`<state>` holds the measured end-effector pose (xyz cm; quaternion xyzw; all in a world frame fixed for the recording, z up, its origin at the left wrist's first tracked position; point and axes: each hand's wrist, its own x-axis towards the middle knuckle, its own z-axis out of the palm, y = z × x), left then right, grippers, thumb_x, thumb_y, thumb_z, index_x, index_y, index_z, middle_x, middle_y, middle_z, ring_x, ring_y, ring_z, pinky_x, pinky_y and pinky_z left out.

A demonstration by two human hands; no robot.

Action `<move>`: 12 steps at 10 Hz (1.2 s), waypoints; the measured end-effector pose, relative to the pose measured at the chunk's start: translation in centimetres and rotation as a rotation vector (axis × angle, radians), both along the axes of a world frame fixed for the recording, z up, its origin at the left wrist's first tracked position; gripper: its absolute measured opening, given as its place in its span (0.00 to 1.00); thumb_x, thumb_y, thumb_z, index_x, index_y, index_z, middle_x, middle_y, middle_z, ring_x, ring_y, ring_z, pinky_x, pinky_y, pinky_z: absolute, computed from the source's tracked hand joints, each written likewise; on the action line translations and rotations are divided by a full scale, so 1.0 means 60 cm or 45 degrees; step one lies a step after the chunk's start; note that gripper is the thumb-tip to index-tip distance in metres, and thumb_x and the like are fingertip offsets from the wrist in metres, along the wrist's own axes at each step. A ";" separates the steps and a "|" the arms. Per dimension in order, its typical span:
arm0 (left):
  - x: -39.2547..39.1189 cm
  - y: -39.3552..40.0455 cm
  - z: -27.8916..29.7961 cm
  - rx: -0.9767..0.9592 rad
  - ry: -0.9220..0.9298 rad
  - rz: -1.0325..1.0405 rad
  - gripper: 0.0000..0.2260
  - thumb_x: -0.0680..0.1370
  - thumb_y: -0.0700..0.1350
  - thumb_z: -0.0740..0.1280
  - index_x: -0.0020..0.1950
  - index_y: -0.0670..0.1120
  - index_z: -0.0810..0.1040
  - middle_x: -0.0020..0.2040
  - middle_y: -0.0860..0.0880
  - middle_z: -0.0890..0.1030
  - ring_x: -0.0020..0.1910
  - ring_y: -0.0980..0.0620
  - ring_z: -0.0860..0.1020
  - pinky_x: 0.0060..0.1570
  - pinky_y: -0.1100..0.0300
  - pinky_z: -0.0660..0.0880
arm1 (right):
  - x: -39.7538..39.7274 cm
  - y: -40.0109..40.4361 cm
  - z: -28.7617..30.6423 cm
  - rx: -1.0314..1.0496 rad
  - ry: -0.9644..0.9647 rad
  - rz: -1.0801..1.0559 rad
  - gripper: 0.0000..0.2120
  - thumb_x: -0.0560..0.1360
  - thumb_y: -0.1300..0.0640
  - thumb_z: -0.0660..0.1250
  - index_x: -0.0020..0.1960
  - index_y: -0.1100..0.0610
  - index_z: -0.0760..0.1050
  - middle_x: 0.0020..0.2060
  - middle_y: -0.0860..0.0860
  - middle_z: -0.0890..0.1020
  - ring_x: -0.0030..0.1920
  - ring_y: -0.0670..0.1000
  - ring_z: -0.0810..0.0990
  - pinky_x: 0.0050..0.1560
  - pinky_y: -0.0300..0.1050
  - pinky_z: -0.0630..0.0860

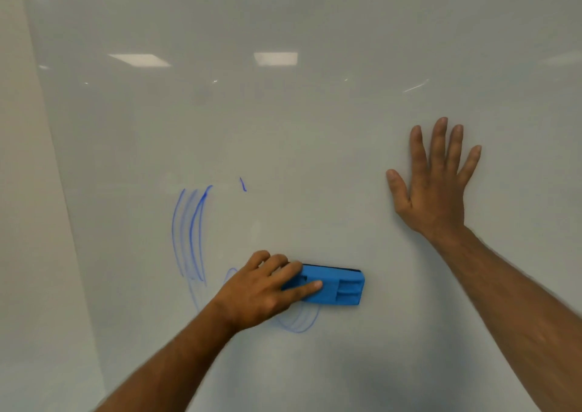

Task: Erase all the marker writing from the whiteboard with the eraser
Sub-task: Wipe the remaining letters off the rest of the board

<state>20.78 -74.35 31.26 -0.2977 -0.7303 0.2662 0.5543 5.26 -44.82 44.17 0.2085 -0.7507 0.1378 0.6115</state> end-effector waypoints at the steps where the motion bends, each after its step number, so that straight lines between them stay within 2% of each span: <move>1: 0.002 -0.005 0.011 0.003 0.015 -0.004 0.21 0.79 0.41 0.68 0.70 0.56 0.78 0.58 0.47 0.74 0.50 0.45 0.76 0.50 0.50 0.69 | -0.003 0.000 -0.004 0.002 0.022 -0.027 0.35 0.84 0.37 0.48 0.83 0.56 0.49 0.81 0.63 0.50 0.81 0.67 0.47 0.74 0.77 0.46; 2: 0.000 -0.008 0.062 0.307 0.143 0.007 0.23 0.77 0.46 0.72 0.71 0.57 0.74 0.59 0.47 0.75 0.49 0.45 0.77 0.48 0.51 0.68 | -0.005 0.000 -0.006 0.006 0.042 -0.045 0.35 0.84 0.37 0.48 0.83 0.56 0.49 0.81 0.63 0.50 0.81 0.67 0.47 0.74 0.77 0.46; 3: 0.000 -0.004 0.078 0.538 0.167 0.016 0.26 0.75 0.49 0.73 0.72 0.56 0.72 0.59 0.47 0.74 0.51 0.45 0.76 0.49 0.51 0.66 | -0.005 -0.001 -0.006 -0.001 0.046 -0.043 0.35 0.84 0.37 0.48 0.83 0.56 0.49 0.81 0.63 0.49 0.81 0.67 0.47 0.74 0.76 0.46; 4: -0.004 0.011 0.052 0.544 0.145 0.003 0.25 0.76 0.47 0.72 0.72 0.55 0.72 0.59 0.46 0.73 0.51 0.45 0.75 0.49 0.51 0.66 | -0.007 -0.001 -0.007 -0.004 0.062 -0.038 0.35 0.84 0.38 0.49 0.83 0.56 0.50 0.81 0.63 0.50 0.81 0.67 0.47 0.74 0.76 0.46; 5: -0.006 0.015 0.015 0.382 0.075 -0.011 0.23 0.77 0.45 0.71 0.71 0.56 0.73 0.59 0.46 0.74 0.49 0.44 0.75 0.49 0.51 0.67 | -0.008 -0.002 -0.009 -0.008 0.075 -0.027 0.34 0.84 0.38 0.50 0.83 0.56 0.50 0.81 0.63 0.51 0.81 0.67 0.48 0.74 0.77 0.46; 6: -0.001 0.010 -0.053 0.083 -0.090 -0.015 0.21 0.80 0.42 0.68 0.72 0.56 0.74 0.59 0.45 0.74 0.49 0.44 0.75 0.49 0.50 0.69 | -0.008 -0.001 -0.008 -0.011 0.075 -0.010 0.34 0.84 0.38 0.50 0.83 0.56 0.50 0.81 0.63 0.51 0.81 0.67 0.48 0.74 0.77 0.46; 8: 0.011 -0.007 -0.075 -0.089 -0.195 -0.018 0.22 0.81 0.41 0.66 0.74 0.55 0.71 0.60 0.45 0.73 0.50 0.45 0.76 0.50 0.49 0.70 | -0.008 0.000 -0.008 -0.008 0.072 -0.004 0.35 0.84 0.38 0.50 0.83 0.56 0.50 0.81 0.63 0.51 0.81 0.67 0.48 0.74 0.77 0.46; 10: 0.013 -0.003 -0.018 0.271 -0.026 0.018 0.24 0.77 0.41 0.72 0.72 0.55 0.73 0.59 0.45 0.75 0.50 0.44 0.77 0.49 0.49 0.68 | -0.009 -0.001 -0.009 -0.014 0.083 0.016 0.35 0.84 0.38 0.51 0.83 0.56 0.51 0.81 0.63 0.52 0.81 0.67 0.48 0.74 0.77 0.46; 11: 0.014 0.002 -0.024 0.307 -0.018 0.024 0.25 0.77 0.41 0.72 0.72 0.55 0.73 0.60 0.45 0.74 0.50 0.44 0.77 0.49 0.49 0.68 | -0.010 0.001 -0.009 -0.015 0.079 0.024 0.35 0.84 0.38 0.52 0.83 0.56 0.51 0.81 0.63 0.52 0.81 0.67 0.48 0.74 0.77 0.46; 12: 0.020 -0.003 -0.071 0.156 -0.094 0.052 0.23 0.80 0.38 0.67 0.73 0.55 0.73 0.61 0.44 0.74 0.52 0.43 0.75 0.51 0.48 0.69 | -0.008 0.001 -0.010 -0.008 0.079 0.023 0.35 0.84 0.38 0.52 0.83 0.56 0.51 0.81 0.63 0.52 0.81 0.67 0.48 0.74 0.77 0.46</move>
